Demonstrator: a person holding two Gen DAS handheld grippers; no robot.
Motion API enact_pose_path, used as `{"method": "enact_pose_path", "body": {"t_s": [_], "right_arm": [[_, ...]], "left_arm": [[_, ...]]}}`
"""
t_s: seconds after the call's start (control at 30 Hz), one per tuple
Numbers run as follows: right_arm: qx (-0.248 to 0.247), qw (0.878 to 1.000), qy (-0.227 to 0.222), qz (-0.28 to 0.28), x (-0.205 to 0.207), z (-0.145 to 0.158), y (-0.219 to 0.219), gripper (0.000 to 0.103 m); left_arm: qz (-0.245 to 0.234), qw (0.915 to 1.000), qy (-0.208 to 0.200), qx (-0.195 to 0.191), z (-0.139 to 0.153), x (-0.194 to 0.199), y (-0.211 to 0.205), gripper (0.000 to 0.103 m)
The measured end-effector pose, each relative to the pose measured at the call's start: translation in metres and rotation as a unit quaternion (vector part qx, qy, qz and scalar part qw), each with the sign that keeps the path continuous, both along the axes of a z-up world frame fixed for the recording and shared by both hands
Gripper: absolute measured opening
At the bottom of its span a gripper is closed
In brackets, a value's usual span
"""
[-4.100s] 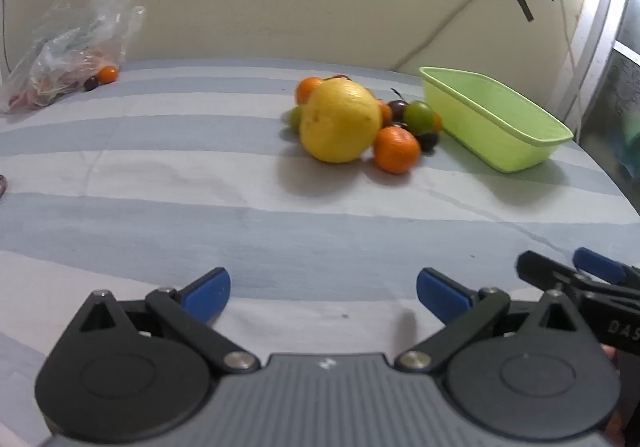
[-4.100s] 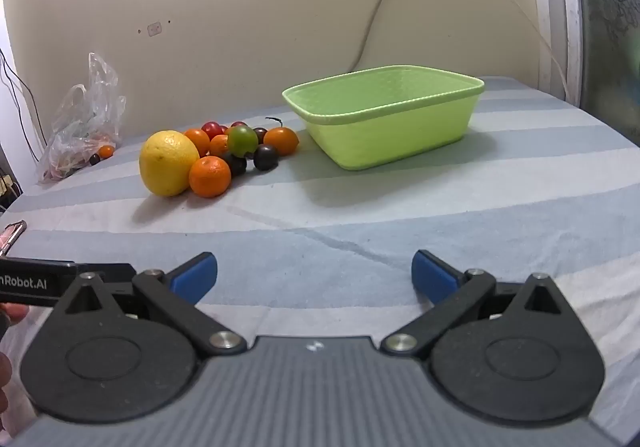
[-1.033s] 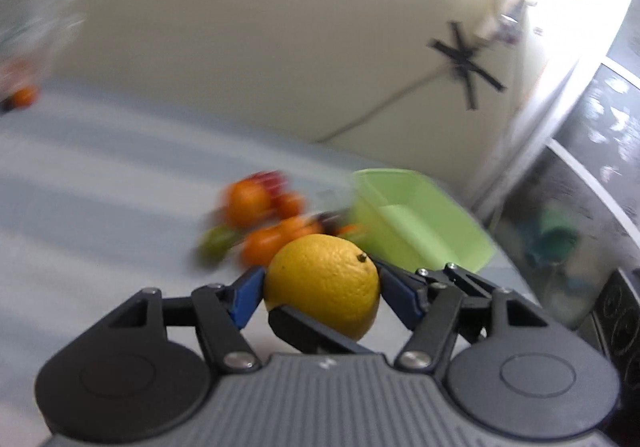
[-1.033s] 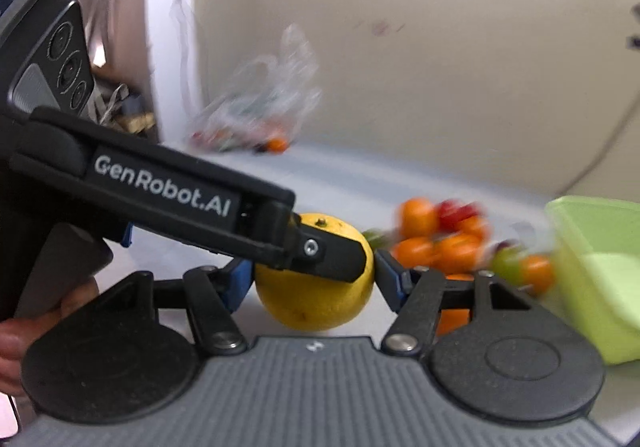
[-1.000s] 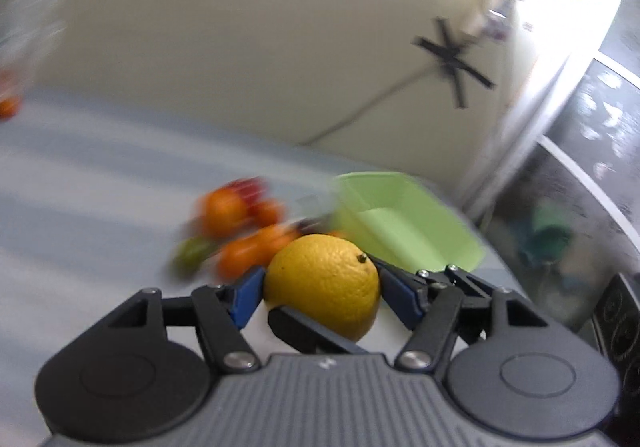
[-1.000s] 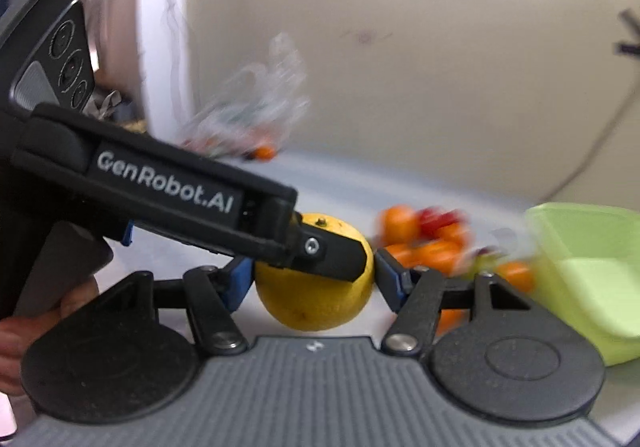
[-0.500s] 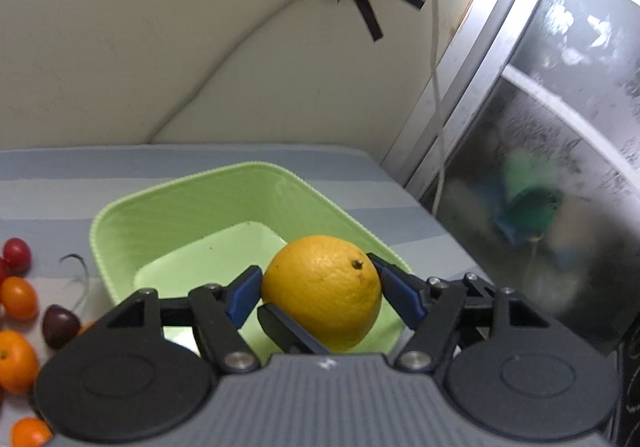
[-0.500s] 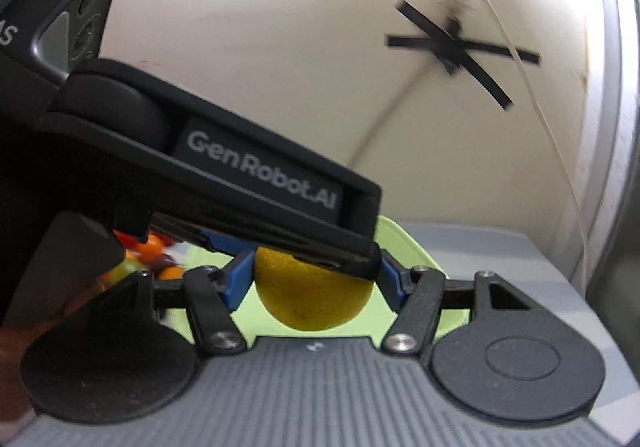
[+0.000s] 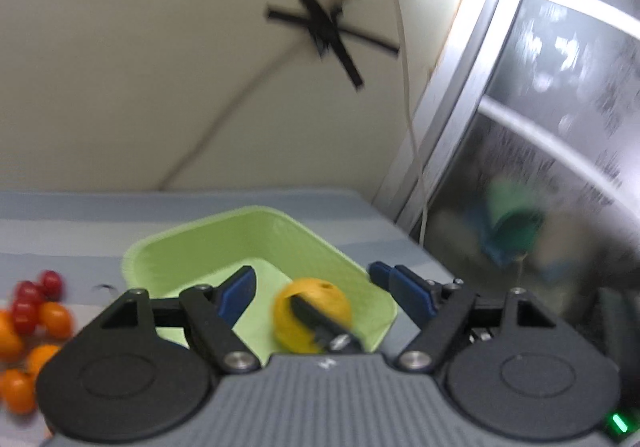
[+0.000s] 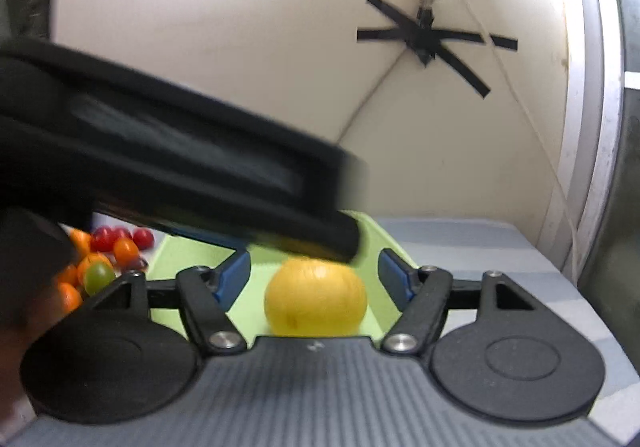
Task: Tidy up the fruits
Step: 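Lift the open left tool away from the basket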
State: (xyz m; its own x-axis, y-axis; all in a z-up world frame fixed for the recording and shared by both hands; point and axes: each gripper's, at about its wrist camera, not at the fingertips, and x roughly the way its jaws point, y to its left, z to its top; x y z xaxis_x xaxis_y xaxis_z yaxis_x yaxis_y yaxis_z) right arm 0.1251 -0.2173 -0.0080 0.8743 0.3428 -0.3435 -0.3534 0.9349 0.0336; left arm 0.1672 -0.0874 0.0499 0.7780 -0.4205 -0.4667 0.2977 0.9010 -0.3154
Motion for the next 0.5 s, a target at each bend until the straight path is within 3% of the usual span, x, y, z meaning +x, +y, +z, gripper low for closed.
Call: {"method": "enact_pose_path", "body": {"t_s": [0.2, 0.37, 0.5], "right_arm": [[0.055, 0.997, -0.034, -0.043, -0.014, 0.006, -0.020, 0.072], [0.102, 0.992, -0.037, -0.070, -0.011, 0.006, -0.033, 0.066], [0.100, 0.989, -0.058, -0.089, -0.019, 0.005, -0.032, 0.066]], "left_arm": [[0.085, 0.9959, -0.030, 0.003, 0.015, -0.066, 0.086, 0.076], [0.190, 0.9816, 0.006, 0.019, -0.010, -0.118, 0.155, 0.076], [0.249, 0.9649, 0.050, 0.068, -0.036, -0.144, 0.173, 0.076]]}}
